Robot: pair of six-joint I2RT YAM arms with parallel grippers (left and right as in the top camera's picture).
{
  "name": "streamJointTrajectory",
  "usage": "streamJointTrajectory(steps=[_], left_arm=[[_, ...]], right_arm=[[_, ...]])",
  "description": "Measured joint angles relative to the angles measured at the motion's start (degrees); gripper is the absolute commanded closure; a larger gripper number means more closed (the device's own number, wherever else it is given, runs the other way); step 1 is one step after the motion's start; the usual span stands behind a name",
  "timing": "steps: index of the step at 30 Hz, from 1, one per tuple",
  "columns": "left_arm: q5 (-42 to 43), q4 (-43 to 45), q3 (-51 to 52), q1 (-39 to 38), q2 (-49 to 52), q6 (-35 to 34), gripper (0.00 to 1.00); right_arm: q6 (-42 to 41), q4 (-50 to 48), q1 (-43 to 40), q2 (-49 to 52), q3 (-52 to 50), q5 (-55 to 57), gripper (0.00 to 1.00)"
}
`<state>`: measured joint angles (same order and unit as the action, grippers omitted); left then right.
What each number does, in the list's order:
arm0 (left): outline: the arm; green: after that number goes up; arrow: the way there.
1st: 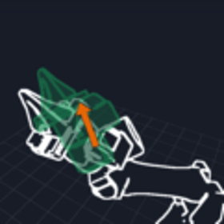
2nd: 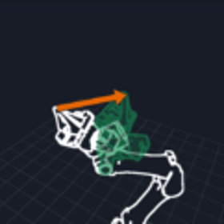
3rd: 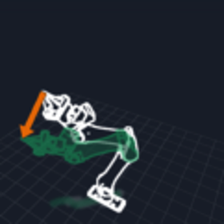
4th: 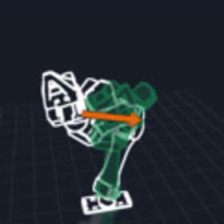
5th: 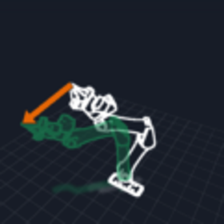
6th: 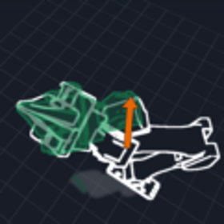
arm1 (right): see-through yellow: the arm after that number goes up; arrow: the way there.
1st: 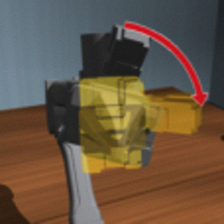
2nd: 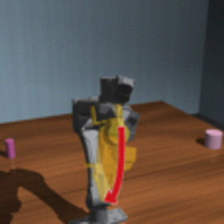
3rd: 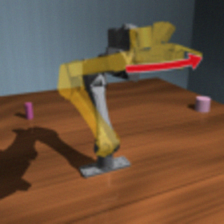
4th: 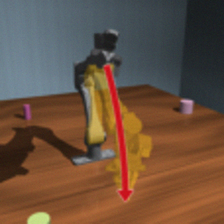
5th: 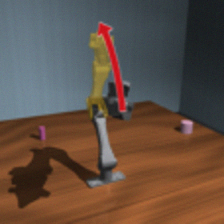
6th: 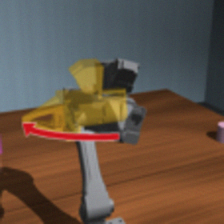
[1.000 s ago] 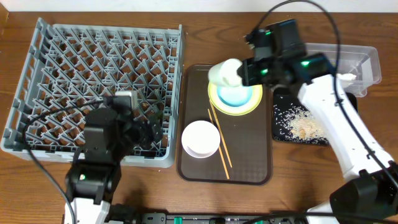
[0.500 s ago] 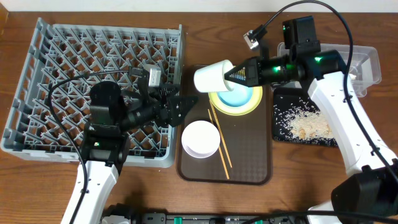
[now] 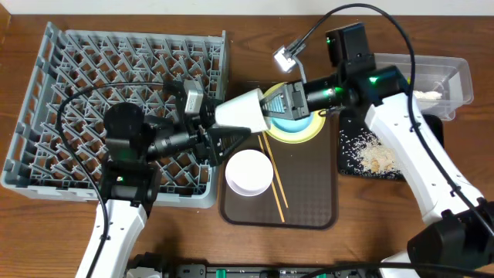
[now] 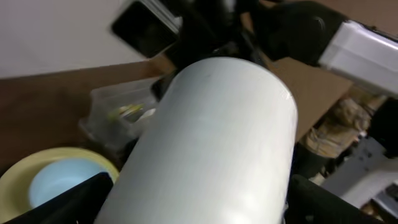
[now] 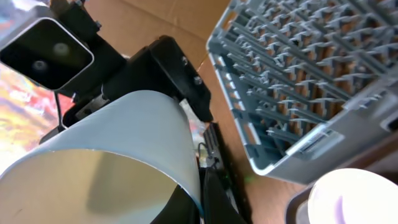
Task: Sort waste into correct bins and load items into the dishwasher
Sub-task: 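Hand the white cup from the right gripper to the left gripper, then place the white cup upside down in the dish rack with the left gripper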
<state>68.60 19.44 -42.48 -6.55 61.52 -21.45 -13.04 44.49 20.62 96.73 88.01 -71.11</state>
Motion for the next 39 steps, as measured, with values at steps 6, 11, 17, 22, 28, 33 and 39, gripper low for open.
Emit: streamJointTrajectory(steps=[6,11,17,22,28,33,39], left_arm=[[4.3,3.0,0.0,0.0,0.0,-0.3,0.22],[4.9,3.3,0.0,0.1,0.0,-0.4,0.29],[5.0,3.3,0.0,0.1,0.0,-0.4,0.35],[4.7,0.1,0.0,0.5,0.0,-0.2,0.36],[-16.1,-23.0,-0.3,6.9,0.3,7.4,0.45],[-34.6,-40.6,-3.8,12.1,0.0,9.6,0.5],[-52.9,-60.0,-14.3,13.7,-0.4,10.4,0.5]], right_arm=[[0.0,-0.1,1.7,0.0,0.0,-1.2,0.99],[0.0,-0.7,1.5,0.0,0.0,-1.8,0.99],[0.0,-0.9,1.4,0.0,0.0,-2.2,0.75],[0.0,2.2,0.1,0.0,0.0,3.0,0.64],[0.6,12.9,-7.4,0.0,0.0,31.6,0.65],[4.1,17.6,-9.6,0.0,0.0,42.2,0.65],[5.9,21.5,-9.6,0.0,0.0,54.6,0.64]])
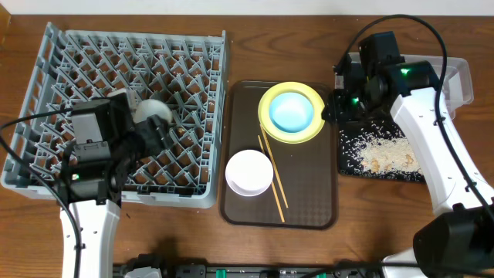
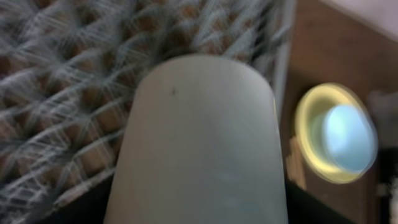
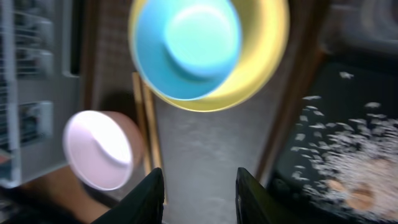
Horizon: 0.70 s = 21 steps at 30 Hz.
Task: Sort waste into correct bins and load items into the dishwasher
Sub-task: 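Place the white cup upside down in the dish rack with the left gripper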
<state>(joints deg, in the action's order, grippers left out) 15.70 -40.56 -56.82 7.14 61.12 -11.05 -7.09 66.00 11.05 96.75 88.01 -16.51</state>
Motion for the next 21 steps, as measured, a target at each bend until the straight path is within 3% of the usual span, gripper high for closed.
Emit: streamJointTrajectory(steps=[6,18,21], left_arm=[[-5.7,-11.7,-0.6,0.0,1.4,0.2,0.5],[-2.0,-12.8,-0.6,-0.7,14.0,0.1,0.49],[-1.6,-12.0,-0.6,-2.2,17.0,0.2,0.27]], right_arm=[[1.0,0.4,0.0,0.0,0.0,4.0,0.64],[1.3,0.4,0.0,0.0,0.0,4.7,0.63],[1.3,0.4,0.0,0.0,0.0,4.7,0.63]])
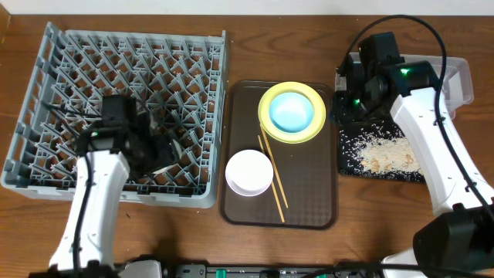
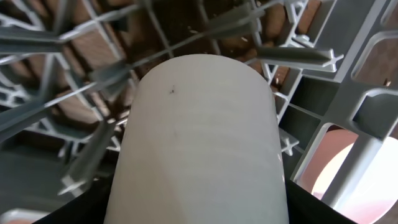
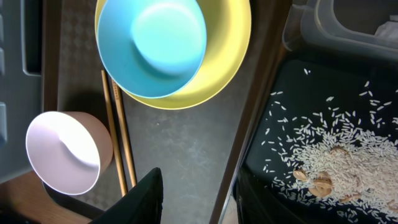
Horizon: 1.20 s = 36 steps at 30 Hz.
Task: Sort waste into correct bins and load items into the dishwasher
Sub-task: 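Place the white cup upside down in the dish rack with the left gripper, then grasp the pink bowl with the left gripper and lift it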
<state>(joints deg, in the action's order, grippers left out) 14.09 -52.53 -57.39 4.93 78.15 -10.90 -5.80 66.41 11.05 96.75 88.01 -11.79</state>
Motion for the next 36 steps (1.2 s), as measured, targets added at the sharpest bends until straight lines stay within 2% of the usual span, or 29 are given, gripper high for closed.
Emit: streamJointTrajectory(steps=[1,2,3,6,10,11,12,13,17,21,23,25,27,32,36], left_arm=[[0.2,0.3,0.0,-0.4,0.8,0.0,0.19],[0.3,0.5,0.0,-0.7,1.4,0.0,0.06],[0.3,0.7,0.0,-0.8,2.1,0.0,0.03],[-1.1,0.5,0.0,-0.9,2.9,-0.2,0.02],[-2.4,0.4,-1.0,-0.9,2.6,-0.2,0.01],[-2.5,0.4,-2.5,-0.9,2.3,-0.2,0.01],[-2.5,0.2,-5.1,-0.9,1.1,-0.2,0.01],[-2.5,0.3,-6.5,-1.0,0.1,-0.2,0.01],[-2.7,2.7,-10.5,-4.2,-5.5,-0.5,0.01],[-3.1,2.7,-11.1,-16.8,-6.7,-3.4,0.01],[-2.7,3.6,-11.1,-25.0,-4.3,-4.6,0.01],[-2.7,5.0,-11.1,-29.9,-2.6,-5.6,0.01],[-2.4,7.7,-11.1,-36.5,0.9,-6.3,0.07],[-4.0,11.1,-11.1,-44.3,9.9,-7.2,0.12],[-4.7,11.5,-11.1,-47.2,17.6,-7.3,0.17]], right_arm=[[0.0,0.0,0.0,0.0,0.0,0.0,0.63],[0.0,0.1,0.0,0.0,0.0,0.0,0.63],[0.0,0.1,0.0,0.0,0.0,0.0,0.63],[0.0,0.6,0.0,0.0,0.0,0.0,0.59],[1.2,2.2,0.0,0.0,0.0,0.1,0.48],[1.6,2.3,0.0,0.0,0.0,0.4,0.4],[2.0,2.2,0.0,-0.3,0.0,1.3,0.25],[2.3,2.1,-0.1,-0.8,0.0,1.8,0.01],[2.0,1.4,-2.4,-6.2,0.0,2.4,0.01],[1.7,1.6,-6.4,-10.4,0.0,2.4,0.01],[0.0,1.7,-8.7,-10.4,0.0,2.4,0.01],[-1.8,1.7,-10.8,-10.4,0.0,2.5,0.01],[-3.6,2.1,-14.0,-10.4,0.0,2.5,0.01],[-4.3,3.1,-14.5,-10.4,0.0,2.6,0.01],[-4.3,3.1,-14.5,-10.4,0.0,2.6,0.01]])
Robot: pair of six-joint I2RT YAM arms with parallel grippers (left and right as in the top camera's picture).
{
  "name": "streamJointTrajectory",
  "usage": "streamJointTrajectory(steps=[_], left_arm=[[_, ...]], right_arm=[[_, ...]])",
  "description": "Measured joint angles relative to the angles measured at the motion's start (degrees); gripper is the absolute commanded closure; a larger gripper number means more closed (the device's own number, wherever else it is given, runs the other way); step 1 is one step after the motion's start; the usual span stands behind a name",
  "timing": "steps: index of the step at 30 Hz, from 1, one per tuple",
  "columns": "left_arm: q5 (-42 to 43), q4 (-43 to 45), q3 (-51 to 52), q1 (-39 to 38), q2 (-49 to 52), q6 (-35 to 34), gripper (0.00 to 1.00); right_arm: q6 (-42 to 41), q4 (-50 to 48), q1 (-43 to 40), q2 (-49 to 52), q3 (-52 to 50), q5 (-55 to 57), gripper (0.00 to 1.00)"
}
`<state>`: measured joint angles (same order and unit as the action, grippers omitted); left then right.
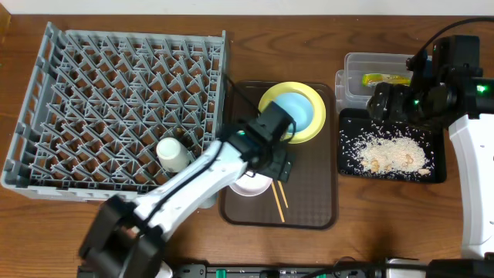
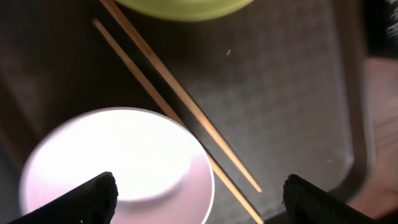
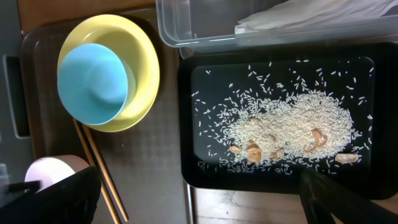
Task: Sort waste into correct bins and load items into the dishwasher
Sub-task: 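Grasp the pink bowl with the left gripper and lift it, then place the pink bowl into the dish rack with the left gripper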
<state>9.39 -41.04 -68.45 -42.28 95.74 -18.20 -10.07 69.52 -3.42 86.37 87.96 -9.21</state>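
A white cup (image 1: 171, 153) stands in the grey dish rack (image 1: 46, 93), free of both grippers. My left gripper (image 1: 272, 164) (image 2: 199, 208) is open just above the white bowl (image 1: 248, 184) (image 2: 118, 165) on the brown tray (image 1: 312, 208). Two wooden chopsticks (image 1: 276, 197) (image 2: 180, 106) lie beside that bowl. A blue bowl (image 1: 297, 114) (image 3: 93, 81) sits nested in a yellow bowl (image 1: 315, 127) (image 3: 140, 87). My right gripper (image 1: 384, 104) (image 3: 199, 208) hangs open and empty over the black tray of rice (image 1: 390, 154) (image 3: 280, 118).
A clear plastic bin (image 1: 378, 73) (image 3: 273, 22) holding wrappers stands behind the black tray. The rack fills the table's left half. My left arm (image 1: 193, 189) reaches across the rack's near right corner.
The left gripper has let go of the white cup, which now stands in the rack, and is open over the white bowl. The right gripper has moved right, over the rice tray.
Both grippers met at the white cup above the brown tray. Then the left gripper held the cup over the rack while the right had drawn back by the yellow bowl. Then the cup was low among the rack's tines, where it now stands alone.
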Motion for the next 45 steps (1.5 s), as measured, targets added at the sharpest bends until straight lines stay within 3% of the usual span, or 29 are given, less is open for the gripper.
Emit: streamJointTrajectory(steps=[6,17,23,24,31,37,40,45], left_arm=[[-0.8,0.0,0.0,-1.1,6.8,-0.1,0.37],[-0.8,0.1,0.0,-2.4,9.0,0.0,0.49],[-0.8,0.0,0.0,-4.3,11.7,0.2,0.83],[-0.8,0.0,0.0,-4.2,11.6,0.1,0.92],[-3.0,-0.4,-0.1,-3.8,4.9,0.0,0.93],[-6.4,-0.6,-0.1,-0.1,-8.7,0.0,0.93],[-5.3,1.2,-0.6,9.0,-17.8,2.9,0.93],[4.2,1.4,-4.9,24.5,-21.4,8.7,0.93]], right_arm=[[0.0,0.0,0.0,0.0,0.0,0.0,0.01],[0.0,0.6,0.0,0.0,0.0,0.0,0.01],[0.0,0.7,0.0,0.0,0.0,0.0,0.01],[0.0,0.7,0.0,0.0,0.0,0.0,0.01],[0.0,0.9,0.0,0.0,0.0,0.0,0.01],[0.0,1.0,0.0,0.0,0.0,0.0,0.01],[0.0,1.0,0.0,0.0,0.0,0.0,0.01],[0.0,1.1,0.0,0.0,0.0,0.0,0.01]])
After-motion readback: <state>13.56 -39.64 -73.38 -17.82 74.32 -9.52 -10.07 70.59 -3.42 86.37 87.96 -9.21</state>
